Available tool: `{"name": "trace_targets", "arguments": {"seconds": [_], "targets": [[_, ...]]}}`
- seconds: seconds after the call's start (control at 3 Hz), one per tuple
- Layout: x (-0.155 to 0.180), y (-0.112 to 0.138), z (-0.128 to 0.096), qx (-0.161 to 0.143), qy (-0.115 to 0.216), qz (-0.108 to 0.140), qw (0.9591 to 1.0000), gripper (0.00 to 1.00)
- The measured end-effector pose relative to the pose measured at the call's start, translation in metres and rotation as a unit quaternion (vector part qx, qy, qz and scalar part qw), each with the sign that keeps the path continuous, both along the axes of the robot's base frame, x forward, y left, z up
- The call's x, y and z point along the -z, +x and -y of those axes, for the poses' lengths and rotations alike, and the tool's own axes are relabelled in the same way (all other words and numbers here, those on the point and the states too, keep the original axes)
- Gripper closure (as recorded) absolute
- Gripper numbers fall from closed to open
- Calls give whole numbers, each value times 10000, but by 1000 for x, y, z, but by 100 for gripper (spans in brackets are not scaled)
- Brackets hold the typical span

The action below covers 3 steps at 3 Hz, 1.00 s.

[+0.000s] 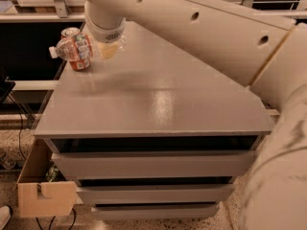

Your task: Move water bottle near coke can

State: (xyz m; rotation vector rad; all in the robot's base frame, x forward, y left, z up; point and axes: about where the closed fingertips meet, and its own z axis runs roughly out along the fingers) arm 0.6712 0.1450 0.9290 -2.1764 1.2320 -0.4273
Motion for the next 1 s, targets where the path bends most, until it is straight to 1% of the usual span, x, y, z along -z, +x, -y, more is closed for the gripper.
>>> {"name": "trace_targets", "arguments": {"seconds": [0.33, 0.67, 1.0], "targets": [[11, 11, -17, -339, -139, -94, 9993, 100], [25, 20, -28, -546, -264, -188, 9980, 100], [39, 30, -31, -621, -300, -323, 9971, 100]]}}
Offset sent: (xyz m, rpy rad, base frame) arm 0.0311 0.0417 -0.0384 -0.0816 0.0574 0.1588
